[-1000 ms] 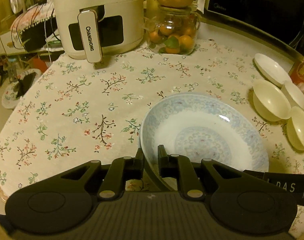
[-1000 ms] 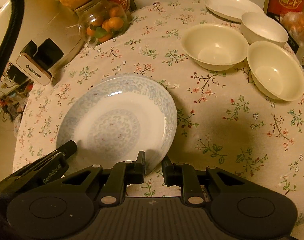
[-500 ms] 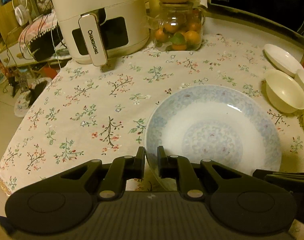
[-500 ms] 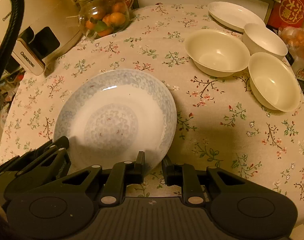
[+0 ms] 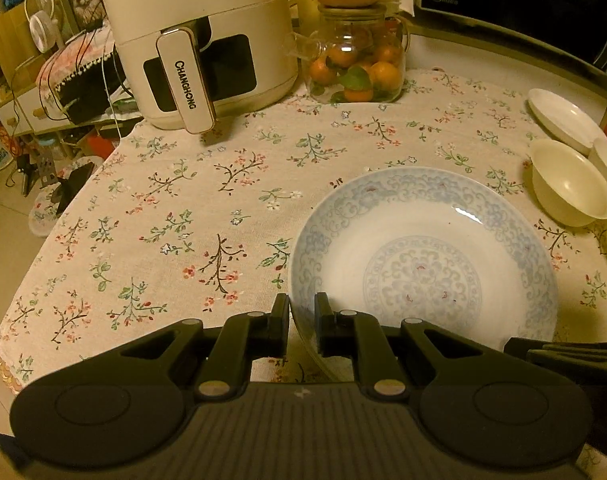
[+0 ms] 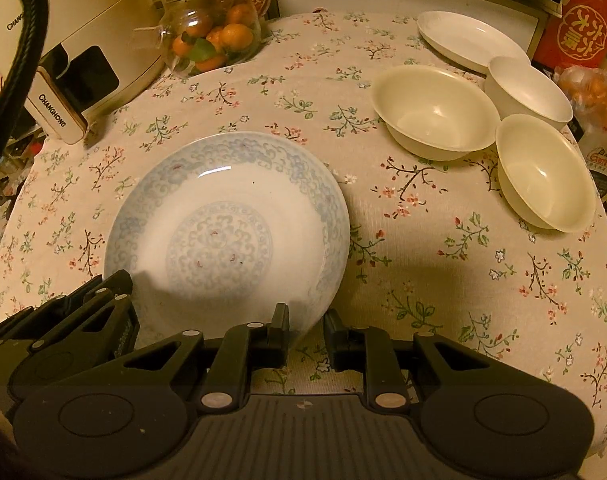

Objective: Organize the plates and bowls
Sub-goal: 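Lower the blue-patterned plate onto the tablecloth and open both grippers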

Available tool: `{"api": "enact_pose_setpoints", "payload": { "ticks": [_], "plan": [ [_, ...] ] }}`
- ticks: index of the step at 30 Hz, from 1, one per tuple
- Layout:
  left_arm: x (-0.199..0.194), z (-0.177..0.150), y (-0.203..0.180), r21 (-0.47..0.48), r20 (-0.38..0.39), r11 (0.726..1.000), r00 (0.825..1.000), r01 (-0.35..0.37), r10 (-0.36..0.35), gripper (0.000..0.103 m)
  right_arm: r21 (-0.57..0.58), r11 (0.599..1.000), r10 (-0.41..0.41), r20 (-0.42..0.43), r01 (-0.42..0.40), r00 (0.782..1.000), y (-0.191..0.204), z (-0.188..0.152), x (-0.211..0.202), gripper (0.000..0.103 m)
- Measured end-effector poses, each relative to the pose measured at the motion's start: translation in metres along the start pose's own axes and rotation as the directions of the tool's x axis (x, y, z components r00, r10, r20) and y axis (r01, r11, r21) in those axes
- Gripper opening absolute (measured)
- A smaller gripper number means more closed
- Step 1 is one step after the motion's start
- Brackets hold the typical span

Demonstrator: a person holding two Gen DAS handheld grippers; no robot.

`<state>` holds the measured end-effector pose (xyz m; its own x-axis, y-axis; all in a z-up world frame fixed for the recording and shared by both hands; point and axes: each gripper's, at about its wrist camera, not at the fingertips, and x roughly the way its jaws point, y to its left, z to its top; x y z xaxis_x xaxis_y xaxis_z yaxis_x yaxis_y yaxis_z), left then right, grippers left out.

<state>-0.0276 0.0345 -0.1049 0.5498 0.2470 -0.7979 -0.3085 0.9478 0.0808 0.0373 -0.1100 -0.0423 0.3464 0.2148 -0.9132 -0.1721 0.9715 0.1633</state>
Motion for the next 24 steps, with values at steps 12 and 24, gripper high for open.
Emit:
{"api": "enact_pose_setpoints", "payload": {
  "ticks": [12,24],
  "plan": [
    [-0.001,0.018,0.015,-0.071,-0.001,0.997,1.000,0.023,-0.023,0.024,-0.025,0.999,-0.028,0.039,0.029,0.999,-0.006,0.006,-0.004,0.021],
    [-0.011,0.041,0.017,-0.087,0.048,0.996,0.998,0.037,-0.033,0.040,-0.043,0.995,-0.085,0.155,0.092,0.984,-0.011,0.019,-0.023,0.037]
  ]
}}
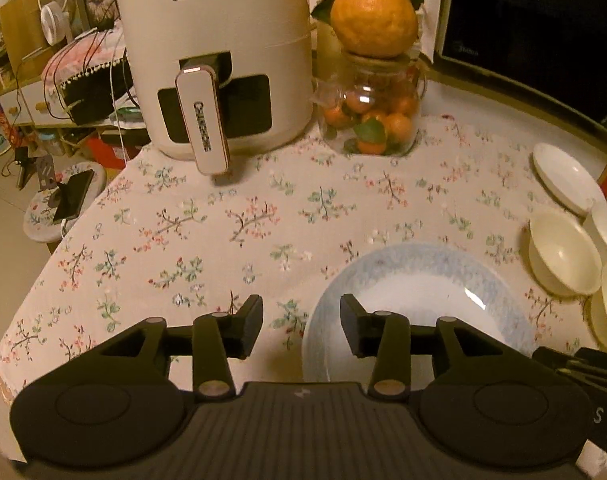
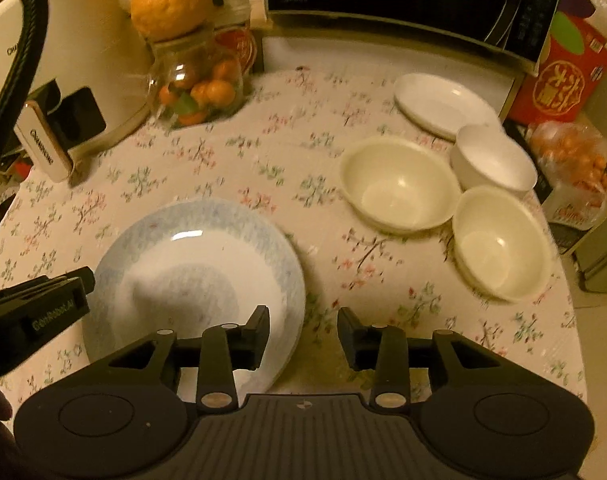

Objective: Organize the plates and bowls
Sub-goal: 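Lower the blue-patterned plate onto the tablecloth and open both grippers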

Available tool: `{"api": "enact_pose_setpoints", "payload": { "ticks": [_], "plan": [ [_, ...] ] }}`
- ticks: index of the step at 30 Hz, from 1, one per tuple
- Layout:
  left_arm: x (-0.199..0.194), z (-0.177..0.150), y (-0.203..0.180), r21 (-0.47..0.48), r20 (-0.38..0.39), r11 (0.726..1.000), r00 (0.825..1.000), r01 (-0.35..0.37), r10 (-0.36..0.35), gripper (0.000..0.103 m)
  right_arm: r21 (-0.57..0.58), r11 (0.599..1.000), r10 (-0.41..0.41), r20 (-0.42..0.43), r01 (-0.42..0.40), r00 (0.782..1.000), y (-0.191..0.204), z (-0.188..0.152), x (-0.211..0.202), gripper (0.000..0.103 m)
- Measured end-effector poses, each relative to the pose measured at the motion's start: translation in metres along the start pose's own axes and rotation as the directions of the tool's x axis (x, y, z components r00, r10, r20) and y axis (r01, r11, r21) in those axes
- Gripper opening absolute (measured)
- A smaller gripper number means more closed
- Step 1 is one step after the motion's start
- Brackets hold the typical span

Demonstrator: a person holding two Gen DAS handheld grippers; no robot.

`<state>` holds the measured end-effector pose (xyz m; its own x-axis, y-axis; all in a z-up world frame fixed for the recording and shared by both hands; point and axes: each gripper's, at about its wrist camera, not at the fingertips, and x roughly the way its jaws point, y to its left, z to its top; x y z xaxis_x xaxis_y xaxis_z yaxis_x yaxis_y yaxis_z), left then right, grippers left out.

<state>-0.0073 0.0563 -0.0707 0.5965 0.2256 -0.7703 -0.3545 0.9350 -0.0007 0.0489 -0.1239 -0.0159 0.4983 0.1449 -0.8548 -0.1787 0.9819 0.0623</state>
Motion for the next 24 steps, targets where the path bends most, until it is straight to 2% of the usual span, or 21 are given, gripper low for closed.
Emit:
{"api": "enact_pose_setpoints", "payload": {
  "ticks": [11,24],
  "plan": [
    [-0.005,0.016,-0.017,0.033,0.033,0.999,0.999,0.032,-0.033,0.045,0.017,0.999,-0.033,0.093,0.031,0.995,-0.017,0.017,-0.013,0.042],
    [-0.005,0.033,-0.043,0.069,0.069,0.995,0.995,0.068,-0.073,0.046,0.028,0.998,-0.055,0.144,0.052,0.988,-0.031,0.035,-0.022,0.043]
  ]
}}
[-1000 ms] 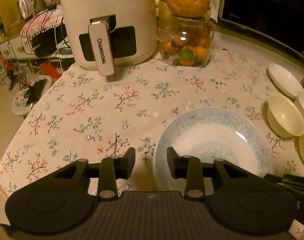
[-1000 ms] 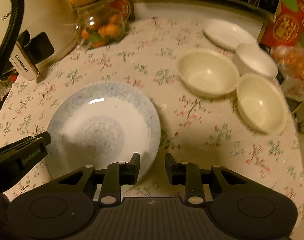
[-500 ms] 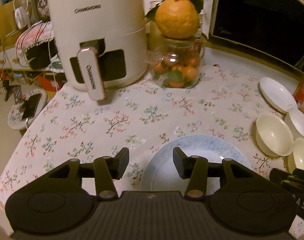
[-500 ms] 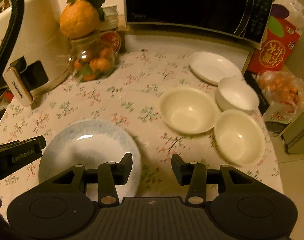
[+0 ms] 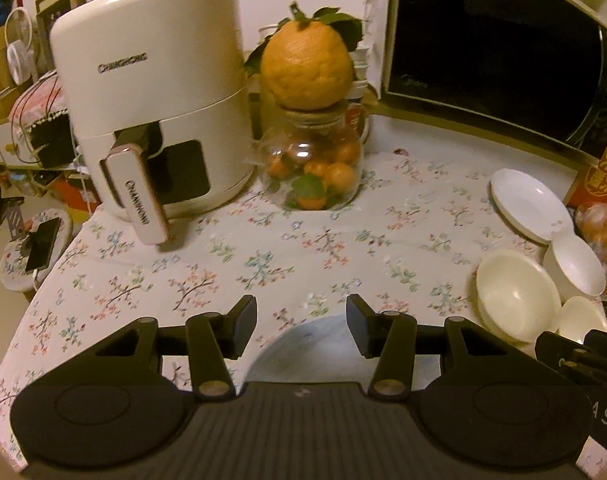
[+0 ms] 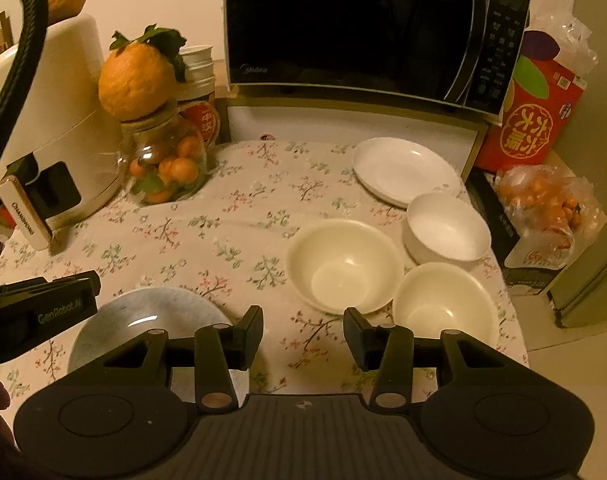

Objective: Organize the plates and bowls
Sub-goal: 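Lower the blue-patterned plate onto the tablecloth and open both grippers, then move both grippers to the white plate beside the microwave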

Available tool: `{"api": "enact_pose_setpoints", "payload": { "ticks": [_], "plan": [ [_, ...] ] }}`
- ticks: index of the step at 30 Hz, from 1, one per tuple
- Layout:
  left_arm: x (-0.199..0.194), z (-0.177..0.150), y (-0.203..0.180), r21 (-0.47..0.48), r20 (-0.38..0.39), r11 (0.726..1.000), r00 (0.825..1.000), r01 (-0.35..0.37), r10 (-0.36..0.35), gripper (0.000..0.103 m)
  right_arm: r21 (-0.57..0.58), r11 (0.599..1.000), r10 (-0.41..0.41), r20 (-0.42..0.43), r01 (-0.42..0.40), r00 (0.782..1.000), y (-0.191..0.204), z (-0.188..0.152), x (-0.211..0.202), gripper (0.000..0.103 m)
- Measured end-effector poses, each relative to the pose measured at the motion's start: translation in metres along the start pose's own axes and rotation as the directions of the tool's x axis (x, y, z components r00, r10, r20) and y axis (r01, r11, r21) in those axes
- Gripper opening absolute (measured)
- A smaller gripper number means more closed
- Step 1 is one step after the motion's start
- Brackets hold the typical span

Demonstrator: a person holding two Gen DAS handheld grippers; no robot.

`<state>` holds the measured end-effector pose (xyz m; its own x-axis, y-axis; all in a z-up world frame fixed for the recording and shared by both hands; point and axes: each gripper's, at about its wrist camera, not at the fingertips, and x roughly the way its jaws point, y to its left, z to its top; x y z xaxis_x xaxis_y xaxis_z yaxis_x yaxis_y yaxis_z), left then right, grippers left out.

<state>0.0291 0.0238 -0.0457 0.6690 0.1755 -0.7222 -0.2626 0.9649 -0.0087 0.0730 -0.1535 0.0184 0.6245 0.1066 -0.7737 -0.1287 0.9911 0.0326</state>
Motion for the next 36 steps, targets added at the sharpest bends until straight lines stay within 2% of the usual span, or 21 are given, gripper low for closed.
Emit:
{"api": "enact_pose_setpoints", "payload": {
  "ticks": [12,16,21,27,32,36],
  "plan": [
    [0.013,0.018,-0.030,0.046,0.022,0.999,1.000,0.019,-0.020,0.047,0.021,0.999,-0.031,0.040,0.031,0.999,-0.019,0.022,0.002,0.044],
    [0.019,0.025,-0.042,0.066,0.035,0.997,0.999,0.029,-0.031,0.047,0.020,0.999,-0.050,0.069,0.048,0.996,-0.028,0.032,0.002,0.049],
    [0.032,0.034,-0.064,0.108,0.063,0.994,0.998,0.025,-0.032,0.050,0.051,0.998,-0.048,0.080,0.044,0.996,-0.047,0.047,0.009,0.050],
    [0.062,0.041,-0.095,0.148,0.041,0.987,0.997,0.056,-0.062,0.051,0.173,0.985,-0.035,0.092,0.019,0.995,-0.102,0.070,0.027,0.053],
    [0.080,0.049,-0.117,0.157,0.029,0.985,0.996,0.077,-0.083,0.052,0.327,0.945,-0.052,0.074,0.025,0.996,-0.159,0.075,0.050,0.055],
    [0.090,0.058,-0.139,0.163,0.031,0.981,0.993,0.104,-0.111,0.054,0.367,0.930,-0.052,0.053,0.029,0.997,-0.184,0.075,0.070,0.055]
  ]
}}
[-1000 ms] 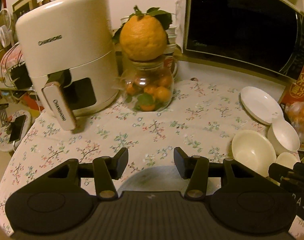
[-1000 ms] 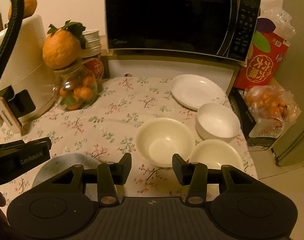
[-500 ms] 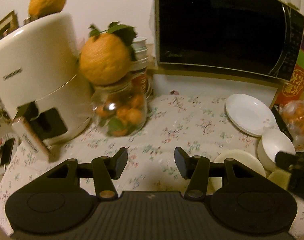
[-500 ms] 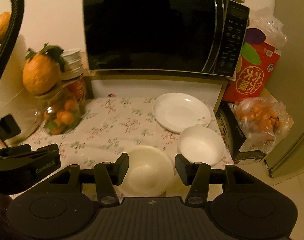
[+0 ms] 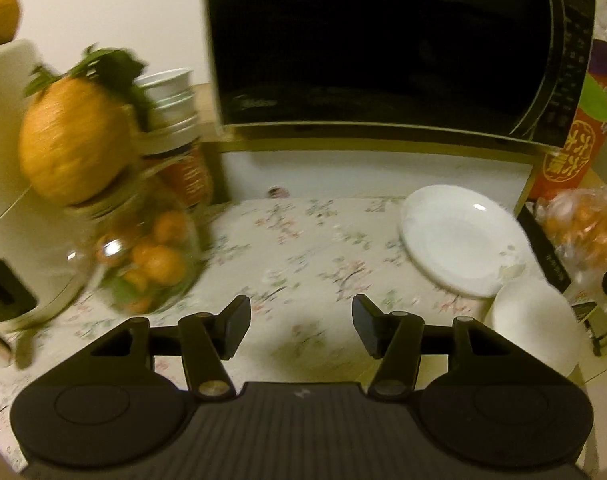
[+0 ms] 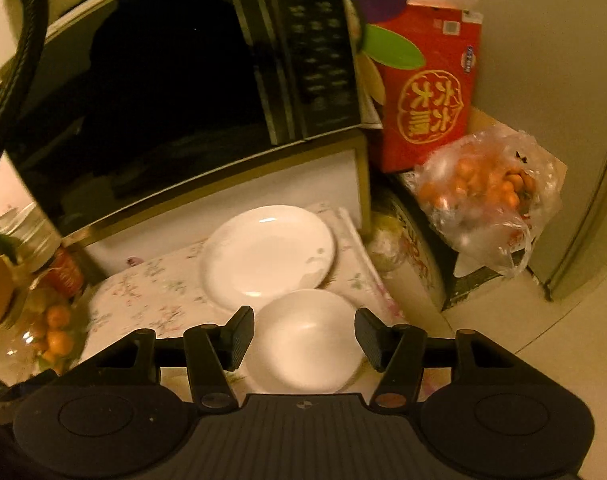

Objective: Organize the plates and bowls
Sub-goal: 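Move both grippers to the white plate beside the microwave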

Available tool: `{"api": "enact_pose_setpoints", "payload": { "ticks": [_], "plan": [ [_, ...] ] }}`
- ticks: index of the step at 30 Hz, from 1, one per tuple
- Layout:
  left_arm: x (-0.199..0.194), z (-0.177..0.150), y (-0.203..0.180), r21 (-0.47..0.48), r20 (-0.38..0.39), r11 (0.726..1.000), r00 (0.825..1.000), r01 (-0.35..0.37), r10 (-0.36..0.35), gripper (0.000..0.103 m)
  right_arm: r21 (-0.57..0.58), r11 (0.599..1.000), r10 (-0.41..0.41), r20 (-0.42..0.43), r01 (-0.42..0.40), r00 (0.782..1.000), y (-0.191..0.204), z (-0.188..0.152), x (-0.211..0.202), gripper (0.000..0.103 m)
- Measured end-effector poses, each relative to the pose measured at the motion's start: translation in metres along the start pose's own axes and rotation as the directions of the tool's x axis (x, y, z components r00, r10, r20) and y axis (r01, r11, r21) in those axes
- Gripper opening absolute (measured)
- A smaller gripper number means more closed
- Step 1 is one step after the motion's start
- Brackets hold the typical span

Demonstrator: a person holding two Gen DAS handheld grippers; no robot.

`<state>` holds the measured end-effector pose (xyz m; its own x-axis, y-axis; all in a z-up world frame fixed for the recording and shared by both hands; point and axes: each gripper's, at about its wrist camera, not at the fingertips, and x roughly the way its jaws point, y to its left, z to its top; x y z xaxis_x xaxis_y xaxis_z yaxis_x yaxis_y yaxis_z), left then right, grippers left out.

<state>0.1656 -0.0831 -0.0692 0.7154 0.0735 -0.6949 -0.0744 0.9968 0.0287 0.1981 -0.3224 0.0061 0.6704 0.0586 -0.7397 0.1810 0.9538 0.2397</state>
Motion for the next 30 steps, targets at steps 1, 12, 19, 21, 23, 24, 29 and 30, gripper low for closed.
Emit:
{"api": "enact_pose_setpoints", "payload": {
  "ticks": [1,12,19,21,23,24,29,30],
  "plan": [
    [0.003,0.003,-0.005,0.004,0.003,1.000,1.000,0.004,-0.004,0.054,-0.005,1.000,-0.004,0.000,0.004,1.000,-0.003,0.002,0.004,0.055],
    [0.042,0.031,-0.039,0.044,0.004,0.999,1.000,0.020,-0.020,0.056,-0.035,0.999,0.016,-0.033,-0.018,0.999,-0.023,0.028,0.059,0.055],
    [0.071,0.042,-0.052,0.012,-0.048,0.999,0.998,0.051,-0.051,0.056,0.011,0.998,0.056,-0.056,-0.056,0.997,-0.040,0.048,0.090,0.055],
    [0.080,0.044,-0.056,0.003,-0.066,0.998,0.996,0.065,-0.064,0.056,0.044,0.996,0.080,-0.070,-0.077,0.994,-0.048,0.054,0.098,0.055],
    [0.090,0.043,-0.059,-0.008,-0.084,0.997,0.994,0.075,-0.075,0.056,0.088,0.989,0.127,-0.086,-0.120,0.988,-0.055,0.057,0.106,0.055],
    [0.094,0.042,-0.060,-0.014,-0.091,0.997,0.992,0.081,-0.082,0.056,0.104,0.985,0.147,-0.093,-0.137,0.985,-0.057,0.058,0.110,0.054],
    [0.110,0.037,-0.065,-0.023,-0.120,0.995,0.988,0.099,-0.102,0.056,0.167,0.970,0.198,-0.128,-0.176,0.972,-0.063,0.057,0.132,0.049],
    [0.112,0.036,-0.066,-0.019,-0.120,0.995,0.988,0.099,-0.101,0.056,0.170,0.969,0.204,-0.133,-0.181,0.970,-0.062,0.056,0.135,0.048]
  ]
}}
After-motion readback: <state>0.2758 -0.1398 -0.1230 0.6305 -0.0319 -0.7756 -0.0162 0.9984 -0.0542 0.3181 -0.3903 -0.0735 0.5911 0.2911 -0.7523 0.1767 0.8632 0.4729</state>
